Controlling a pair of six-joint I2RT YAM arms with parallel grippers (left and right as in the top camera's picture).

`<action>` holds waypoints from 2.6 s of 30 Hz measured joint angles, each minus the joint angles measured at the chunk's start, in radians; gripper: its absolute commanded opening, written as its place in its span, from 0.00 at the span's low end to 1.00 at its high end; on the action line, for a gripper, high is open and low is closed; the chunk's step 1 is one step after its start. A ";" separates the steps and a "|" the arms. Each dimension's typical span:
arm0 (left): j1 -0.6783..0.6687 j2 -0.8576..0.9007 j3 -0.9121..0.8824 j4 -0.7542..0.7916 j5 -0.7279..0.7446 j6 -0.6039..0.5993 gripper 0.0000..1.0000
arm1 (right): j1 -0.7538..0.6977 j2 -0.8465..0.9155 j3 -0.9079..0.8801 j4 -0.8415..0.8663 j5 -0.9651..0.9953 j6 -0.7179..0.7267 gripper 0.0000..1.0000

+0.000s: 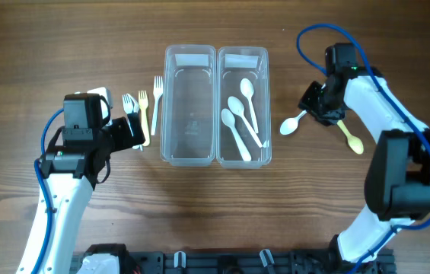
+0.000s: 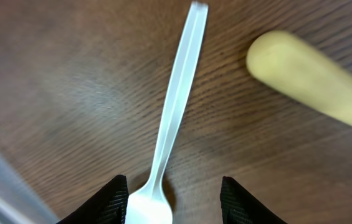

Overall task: Pack container
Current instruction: 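Lower the right gripper onto a white spoon and grasp it, then place the white spoon into the right tray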

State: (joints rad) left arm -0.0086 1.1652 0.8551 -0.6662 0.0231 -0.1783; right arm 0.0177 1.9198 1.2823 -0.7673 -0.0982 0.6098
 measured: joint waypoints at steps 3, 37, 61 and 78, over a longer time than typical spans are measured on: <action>0.000 0.000 0.000 0.000 0.000 0.000 1.00 | 0.011 0.044 0.000 0.013 -0.003 0.000 0.46; 0.000 0.000 0.000 0.000 0.000 0.000 1.00 | 0.278 -0.349 0.007 0.060 -0.119 -0.257 0.04; 0.000 0.000 0.000 0.000 0.000 0.000 1.00 | 0.275 -0.476 0.121 0.056 0.057 -0.368 0.70; 0.000 0.000 0.000 0.000 0.000 0.000 1.00 | -0.237 -0.230 0.024 -0.044 0.044 -0.759 0.67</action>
State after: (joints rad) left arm -0.0086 1.1652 0.8551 -0.6662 0.0231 -0.1787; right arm -0.2195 1.6897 1.3060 -0.8116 -0.0540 -0.1490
